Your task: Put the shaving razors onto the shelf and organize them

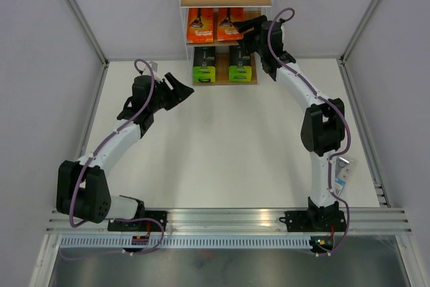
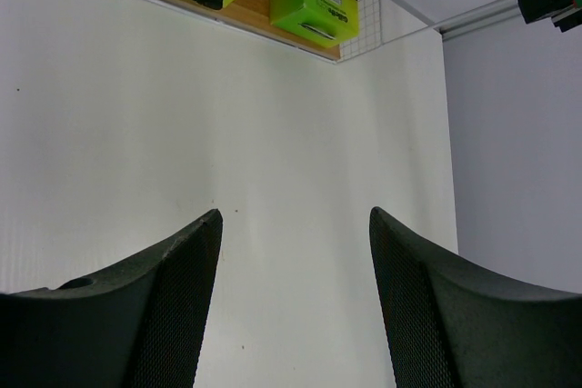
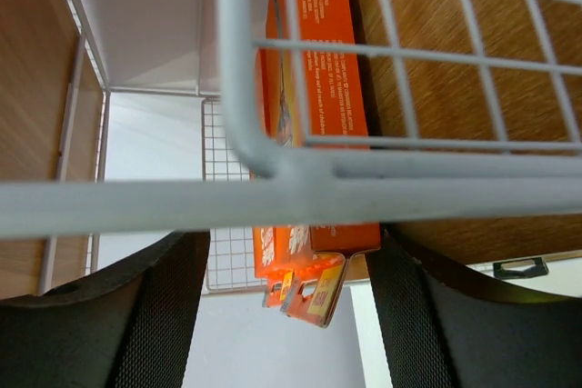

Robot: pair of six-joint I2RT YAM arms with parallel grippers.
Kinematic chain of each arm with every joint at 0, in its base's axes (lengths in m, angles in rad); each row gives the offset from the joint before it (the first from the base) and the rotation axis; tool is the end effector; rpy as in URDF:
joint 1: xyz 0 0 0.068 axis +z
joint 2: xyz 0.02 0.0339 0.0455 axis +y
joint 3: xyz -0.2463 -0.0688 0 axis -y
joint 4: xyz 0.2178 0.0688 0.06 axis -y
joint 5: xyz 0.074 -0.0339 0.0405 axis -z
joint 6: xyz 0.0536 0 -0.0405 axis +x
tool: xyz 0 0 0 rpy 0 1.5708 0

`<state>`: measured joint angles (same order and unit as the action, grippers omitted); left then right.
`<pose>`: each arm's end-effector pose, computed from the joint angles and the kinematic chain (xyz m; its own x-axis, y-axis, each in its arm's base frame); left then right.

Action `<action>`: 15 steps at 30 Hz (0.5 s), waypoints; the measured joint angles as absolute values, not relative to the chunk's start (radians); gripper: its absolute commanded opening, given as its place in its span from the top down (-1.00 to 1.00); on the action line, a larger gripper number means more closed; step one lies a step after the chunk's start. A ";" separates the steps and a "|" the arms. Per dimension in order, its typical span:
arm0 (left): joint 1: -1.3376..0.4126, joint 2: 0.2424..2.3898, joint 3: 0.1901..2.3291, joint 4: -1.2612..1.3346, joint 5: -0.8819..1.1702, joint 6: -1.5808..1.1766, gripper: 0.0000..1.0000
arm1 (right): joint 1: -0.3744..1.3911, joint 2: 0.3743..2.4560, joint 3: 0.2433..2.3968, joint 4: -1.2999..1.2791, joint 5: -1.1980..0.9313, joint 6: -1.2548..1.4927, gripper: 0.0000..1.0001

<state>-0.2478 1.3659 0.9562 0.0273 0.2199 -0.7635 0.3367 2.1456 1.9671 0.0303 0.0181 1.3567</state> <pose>0.2984 -0.0876 0.2758 -0.5625 -0.5537 -0.6140 0.0645 0.7109 -0.7003 0.4771 0.1660 0.3218 -0.3359 0.9176 -0.2127 0.0696 0.2494 0.9659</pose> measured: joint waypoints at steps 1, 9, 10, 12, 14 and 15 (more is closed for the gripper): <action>-0.248 1.366 0.956 0.030 0.221 -0.764 -0.42 | 0.336 2.143 1.967 0.024 0.014 1.348 -0.49; -0.242 1.366 0.957 0.033 0.223 -0.764 -0.41 | 0.332 2.086 1.966 -0.107 -0.047 1.244 -0.44; -0.242 1.366 0.957 0.033 0.223 -0.764 -0.41 | 0.332 2.078 1.965 -0.123 -0.054 1.231 -0.44; -0.242 1.366 0.957 0.033 0.221 -0.764 -0.41 | 0.329 2.052 1.933 -0.135 -0.057 1.204 -0.41; -0.242 1.366 0.956 0.033 0.221 -0.765 -0.41 | 0.325 2.030 1.907 -0.159 -0.057 1.183 -0.39; -0.242 1.366 0.957 0.033 0.221 -0.765 -0.41 | 0.323 2.027 1.904 -0.170 -0.057 1.172 -0.38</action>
